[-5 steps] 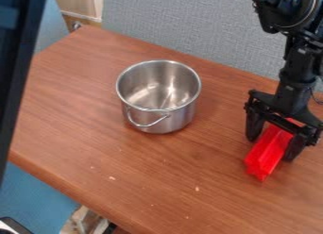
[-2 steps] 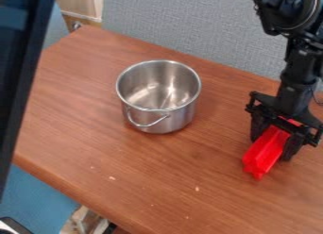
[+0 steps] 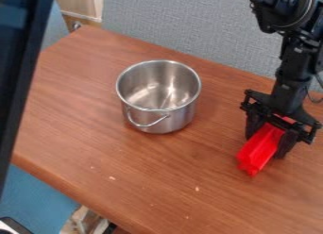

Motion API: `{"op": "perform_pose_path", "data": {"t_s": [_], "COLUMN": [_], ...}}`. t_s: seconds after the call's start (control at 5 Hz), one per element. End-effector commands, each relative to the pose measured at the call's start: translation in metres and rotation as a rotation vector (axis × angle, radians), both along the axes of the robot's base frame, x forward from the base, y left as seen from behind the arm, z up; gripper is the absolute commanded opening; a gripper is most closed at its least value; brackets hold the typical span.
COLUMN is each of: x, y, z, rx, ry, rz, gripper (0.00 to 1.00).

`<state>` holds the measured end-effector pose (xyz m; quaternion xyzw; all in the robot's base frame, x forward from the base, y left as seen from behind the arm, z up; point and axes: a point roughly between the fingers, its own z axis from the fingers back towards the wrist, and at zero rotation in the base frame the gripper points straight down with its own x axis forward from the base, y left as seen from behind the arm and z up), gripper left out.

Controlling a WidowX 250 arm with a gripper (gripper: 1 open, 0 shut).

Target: Put the red object in the metal pot

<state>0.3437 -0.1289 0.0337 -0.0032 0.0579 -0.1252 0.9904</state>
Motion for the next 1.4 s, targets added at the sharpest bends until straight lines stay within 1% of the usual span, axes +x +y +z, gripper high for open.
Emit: {"op": "perform_pose_path", "data": {"t_s": [0.0, 0.2, 0.4, 0.6, 0.8, 1.0, 1.2], "x": [0.011, 0.011, 0.013, 0.013, 0.009, 0.003, 0.0], "y": [0.01, 0.021, 0.048, 0.091, 0.133, 0.162, 0.171], "z": [0.054, 0.074, 0.098, 0.115, 0.123, 0.122, 0.116], "rx": [-0.032, -0.034, -0.035, -0.031, -0.022, -0.013, -0.003], "ry": [-0.125, -0.147, -0.175, -0.19, -0.193, -0.191, -0.188], "rz": [0.032, 0.057, 0.12, 0.221, 0.323, 0.388, 0.427], "gripper": [0.0, 0.0, 0.0, 0.0, 0.0, 0.0, 0.0]}}
